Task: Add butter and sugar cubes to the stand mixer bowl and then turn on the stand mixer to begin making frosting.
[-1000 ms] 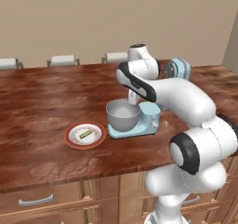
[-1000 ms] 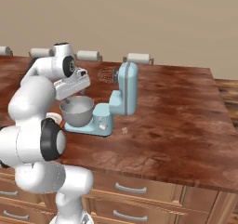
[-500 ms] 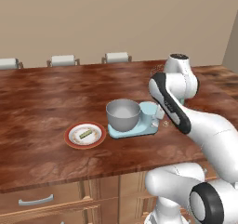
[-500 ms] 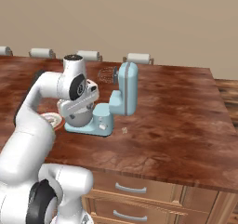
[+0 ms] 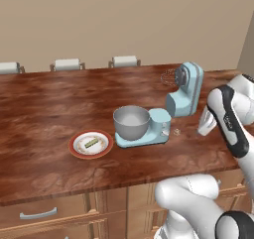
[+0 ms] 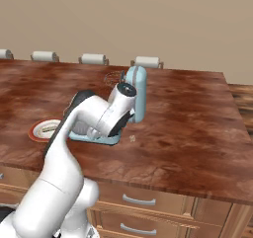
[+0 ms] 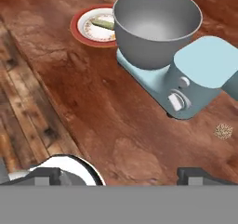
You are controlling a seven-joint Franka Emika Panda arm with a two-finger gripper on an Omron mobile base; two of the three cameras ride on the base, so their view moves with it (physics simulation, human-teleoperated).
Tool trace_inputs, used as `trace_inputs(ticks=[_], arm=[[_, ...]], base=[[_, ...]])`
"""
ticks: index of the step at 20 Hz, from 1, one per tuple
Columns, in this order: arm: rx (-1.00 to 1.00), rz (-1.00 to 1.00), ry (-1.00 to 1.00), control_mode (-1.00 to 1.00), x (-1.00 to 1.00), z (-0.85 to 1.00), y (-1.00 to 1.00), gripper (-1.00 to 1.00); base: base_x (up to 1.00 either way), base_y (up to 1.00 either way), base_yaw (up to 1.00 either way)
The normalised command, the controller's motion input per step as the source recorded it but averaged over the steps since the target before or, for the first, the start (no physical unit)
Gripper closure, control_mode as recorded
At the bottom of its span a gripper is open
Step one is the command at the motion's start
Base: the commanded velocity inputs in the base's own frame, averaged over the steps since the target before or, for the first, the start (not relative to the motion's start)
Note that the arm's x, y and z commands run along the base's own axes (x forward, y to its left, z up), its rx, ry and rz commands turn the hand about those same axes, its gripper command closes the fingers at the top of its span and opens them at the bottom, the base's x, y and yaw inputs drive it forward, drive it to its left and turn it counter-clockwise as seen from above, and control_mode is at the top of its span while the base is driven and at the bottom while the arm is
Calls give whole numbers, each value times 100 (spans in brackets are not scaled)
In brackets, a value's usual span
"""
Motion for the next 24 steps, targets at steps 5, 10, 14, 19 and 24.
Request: trace_inputs(ticks=[5,10,14,19,24], arm=[[35,0,-6,-100,0,-3,-82,-100],[33,0,-3,-100,11,-18,-55,-100],[30,1,0,-100,37,-20,-24,-100],[24,3,0,-100,39,-32,-2,-100],[17,2,-5,-100,19,-31,0,-100]], base=[[0,0,0],[0,0,0],[0,0,0],[0,0,0],[0,0,0]])
